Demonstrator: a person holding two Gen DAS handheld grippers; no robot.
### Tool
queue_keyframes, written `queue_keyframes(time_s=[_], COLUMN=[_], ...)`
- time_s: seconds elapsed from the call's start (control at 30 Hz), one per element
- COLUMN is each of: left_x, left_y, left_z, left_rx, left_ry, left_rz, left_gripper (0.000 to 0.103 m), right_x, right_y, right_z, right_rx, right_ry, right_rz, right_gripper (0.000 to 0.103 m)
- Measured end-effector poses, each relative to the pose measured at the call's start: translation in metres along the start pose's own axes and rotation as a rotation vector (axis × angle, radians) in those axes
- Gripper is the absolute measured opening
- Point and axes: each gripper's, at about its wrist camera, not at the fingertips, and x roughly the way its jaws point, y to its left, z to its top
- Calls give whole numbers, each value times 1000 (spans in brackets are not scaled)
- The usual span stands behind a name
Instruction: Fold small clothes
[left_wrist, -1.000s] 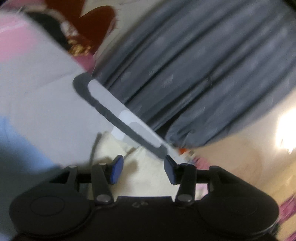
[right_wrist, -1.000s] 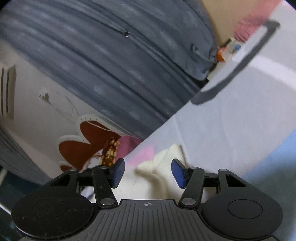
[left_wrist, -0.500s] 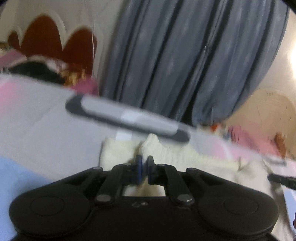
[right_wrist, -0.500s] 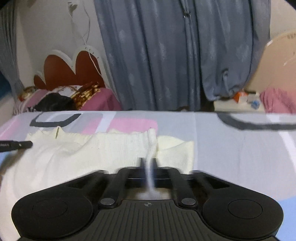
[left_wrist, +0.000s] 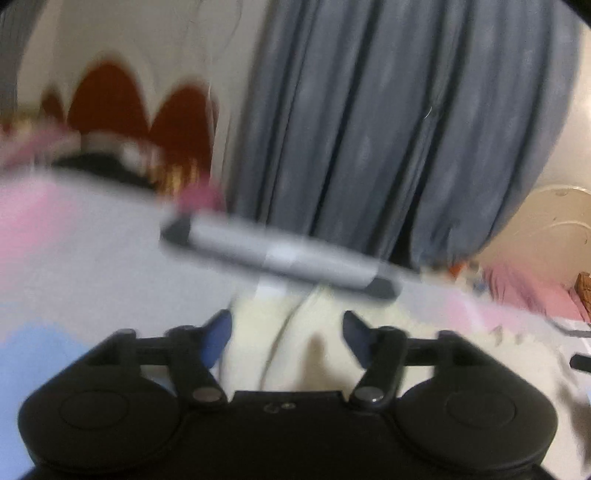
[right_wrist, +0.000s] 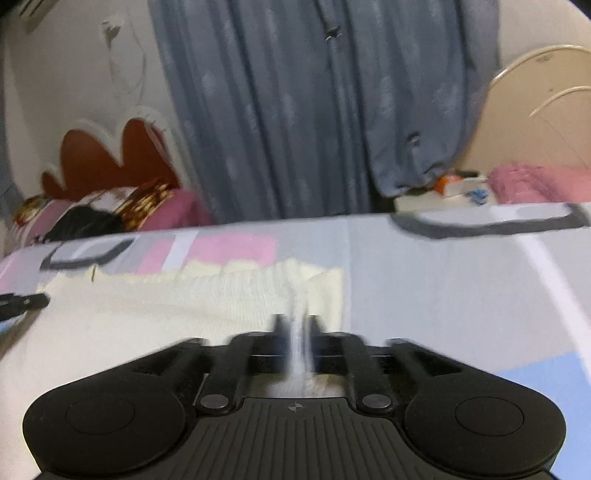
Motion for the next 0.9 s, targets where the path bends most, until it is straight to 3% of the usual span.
queue_keyframes(time_s=[0.13, 0.2, 0.23, 0.33, 0.43, 0.47, 0.5, 0.57, 0.6, 0.67, 0.77, 0.9], left_x=[14, 22, 26, 29, 21, 21, 22, 15, 7, -15, -21, -15], left_y=[-67, -85, -89, -71, -25, -17, -16, -26, -34, -51, -83, -89], left_z=[-3, -11, -16, -25, -31, -31, -28, -22, -20, -23, -38, -60], left_rx=[140, 164, 180, 227, 224, 217, 213, 228, 234, 229, 247, 296], left_ry=[113, 135, 150, 154, 110, 110, 111, 95, 71, 24, 84, 139], left_rz=[-130, -146, -146, -72, -16, -30, -39, -5, -12, -94, -161, -121], left_gripper=[67, 67, 67, 69, 70, 70, 69, 65, 67, 67, 67, 69], right_x=[13, 27, 33, 36, 28, 27, 26, 23, 17, -5, -16, -9], right_y=[51, 80, 92, 97, 52, 32, 21, 18, 22, 42, 83, 115], right_z=[5, -1, -6, -17, -14, -12, -10, -3, 0, 0, -19, -50], right_rx=[-86, -151, -180, -240, -154, -114, -87, -58, -58, -97, -185, -297], right_ry=[25, 58, 79, 79, 84, 86, 93, 106, 87, 29, 54, 84], right_rz=[96, 128, 140, 101, -26, -50, -43, -27, -32, 32, 108, 107], right_gripper=[47, 35, 35, 35, 33, 30, 21, 19, 20, 20, 20, 20])
